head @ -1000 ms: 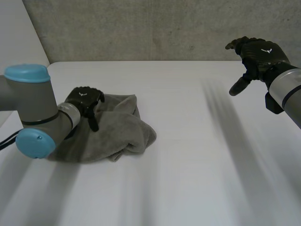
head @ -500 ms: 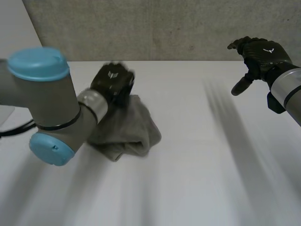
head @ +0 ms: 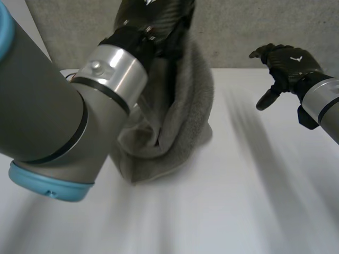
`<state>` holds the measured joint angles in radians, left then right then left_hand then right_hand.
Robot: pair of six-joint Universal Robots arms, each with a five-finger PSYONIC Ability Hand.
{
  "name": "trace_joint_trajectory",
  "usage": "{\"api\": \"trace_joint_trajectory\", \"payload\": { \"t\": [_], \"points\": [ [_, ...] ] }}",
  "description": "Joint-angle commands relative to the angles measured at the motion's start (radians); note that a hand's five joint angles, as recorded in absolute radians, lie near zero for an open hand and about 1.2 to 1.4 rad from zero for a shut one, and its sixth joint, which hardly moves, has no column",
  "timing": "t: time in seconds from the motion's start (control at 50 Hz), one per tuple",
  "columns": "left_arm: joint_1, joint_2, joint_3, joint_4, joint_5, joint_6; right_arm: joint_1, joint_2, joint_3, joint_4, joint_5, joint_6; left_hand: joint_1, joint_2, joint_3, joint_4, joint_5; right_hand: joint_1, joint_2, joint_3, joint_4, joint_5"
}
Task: Fold the towel.
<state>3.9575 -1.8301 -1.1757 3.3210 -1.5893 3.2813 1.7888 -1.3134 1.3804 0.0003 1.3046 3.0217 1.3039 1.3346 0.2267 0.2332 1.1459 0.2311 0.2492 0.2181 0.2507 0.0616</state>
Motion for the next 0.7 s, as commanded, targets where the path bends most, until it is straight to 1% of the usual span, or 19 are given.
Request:
{"api": "trace_joint_trajectory", "payload": {
  "t": [0.02,0.04,0.08,0.1,0.12,0.14,0.18,0.2,0.24,0.3,0.36,0.4,0.42,0.46,0.52,0.56,0.58,0.62,0.7],
  "points": [
    [0.167,0.014,-0.133,0.0,0.011,-0.002,0.009,0.016,0.008,0.097,-0.077,0.019,0.092,0.062,-0.052,-0.059,0.076,-0.057,-0.075,-0.044,-0.076,-0.062],
    [0.183,0.015,-0.154,0.0,0.011,-0.002,0.009,0.016,0.008,0.098,-0.077,0.019,0.092,0.062,-0.052,-0.059,0.076,-0.057,-0.075,-0.044,-0.076,-0.062],
    [0.189,0.018,-0.174,0.0,0.011,0.003,0.029,0.043,0.019,0.163,-0.087,0.042,0.092,0.062,-0.052,-0.059,0.076,-0.057,-0.075,-0.044,-0.076,-0.062],
    [0.189,0.018,-0.174,0.0,0.011,0.003,0.029,0.043,0.019,0.164,-0.087,0.042,0.092,0.062,-0.052,-0.059,0.076,-0.057,-0.075,-0.044,-0.076,-0.062],
    [0.192,0.023,-0.188,0.0,0.012,0.003,0.056,0.063,0.025,0.179,-0.087,0.072,0.092,0.062,-0.052,-0.059,0.076,-0.057,-0.075,-0.044,-0.076,-0.062],
    [0.195,0.031,-0.2,0.0,0.012,0.003,0.057,0.063,0.025,0.179,-0.087,0.072,0.092,0.062,-0.052,-0.059,0.076,-0.057,-0.075,-0.044,-0.076,-0.062],
    [0.196,0.04,-0.209,0.0,0.012,0.001,0.092,0.088,0.043,0.182,-0.084,0.153,0.092,0.062,-0.052,-0.059,0.076,-0.057,-0.075,-0.044,-0.076,-0.062],
    [0.2,0.046,-0.216,0.002,0.012,0.0,0.092,0.088,0.043,0.182,-0.084,0.154,0.092,0.062,-0.052,-0.059,0.076,-0.057,-0.075,-0.044,-0.076,-0.062],
    [0.207,0.051,-0.219,0.003,0.012,-0.002,0.116,0.092,0.06,0.184,-0.091,0.222,0.092,0.062,-0.052,-0.059,0.076,-0.057,-0.075,-0.044,-0.076,-0.062],
    [0.23,0.052,-0.222,0.003,0.014,-0.003,0.126,0.092,0.072,0.181,-0.094,0.247,0.092,0.062,-0.052,-0.059,0.076,-0.057,-0.075,-0.044,-0.076,-0.062],
    [0.236,0.052,-0.22,0.003,0.015,-0.005,0.162,0.103,0.091,0.164,-0.09,0.261,0.092,0.062,-0.052,-0.059,0.076,-0.057,-0.075,-0.044,-0.076,-0.062],
    [0.236,0.052,-0.22,0.003,0.015,-0.005,0.208,0.152,0.086,0.101,-0.078,0.272,0.092,0.062,-0.052,-0.059,0.076,-0.057,-0.075,-0.044,-0.076,-0.062],
    [0.236,0.054,-0.22,0.003,0.015,-0.005,0.208,0.152,0.086,0.101,-0.077,0.272,0.092,0.062,-0.052,-0.059,0.076,-0.057,-0.075,-0.044,-0.076,-0.062],
    [0.236,0.054,-0.22,0.003,0.015,-0.005,0.248,0.222,0.066,0.047,-0.067,0.304,0.092,0.062,-0.052,-0.059,0.076,-0.057,-0.075,-0.044,-0.076,-0.062],
    [0.236,0.055,-0.22,0.003,0.015,-0.008,0.268,0.253,0.049,0.036,-0.065,0.333,0.092,0.062,-0.052,-0.059,0.076,-0.057,-0.075,-0.044,-0.076,-0.062],
    [0.236,0.06,-0.22,0.003,0.014,-0.009,0.309,0.318,0.013,0.026,-0.067,0.38,0.092,0.062,-0.052,-0.059,0.076,-0.057,-0.075,-0.044,-0.076,-0.062],
    [0.236,0.063,-0.22,0.003,0.014,-0.009,0.31,0.318,0.012,0.026,-0.067,0.381,0.092,0.062,-0.052,-0.059,0.076,-0.057,-0.075,-0.044,-0.076,-0.062],
    [0.236,0.064,-0.22,0.003,0.014,-0.009,0.336,0.374,-0.03,0.006,-0.065,0.404,0.092,0.062,-0.052,-0.059,0.076,-0.057,-0.075,-0.044,-0.076,-0.062],
    [0.235,0.066,-0.214,0.003,0.014,-0.011,0.366,0.411,-0.067,-0.016,-0.067,0.407,0.092,0.062,-0.052,-0.059,0.076,-0.057,-0.075,-0.044,-0.076,-0.062]
  ]
}}
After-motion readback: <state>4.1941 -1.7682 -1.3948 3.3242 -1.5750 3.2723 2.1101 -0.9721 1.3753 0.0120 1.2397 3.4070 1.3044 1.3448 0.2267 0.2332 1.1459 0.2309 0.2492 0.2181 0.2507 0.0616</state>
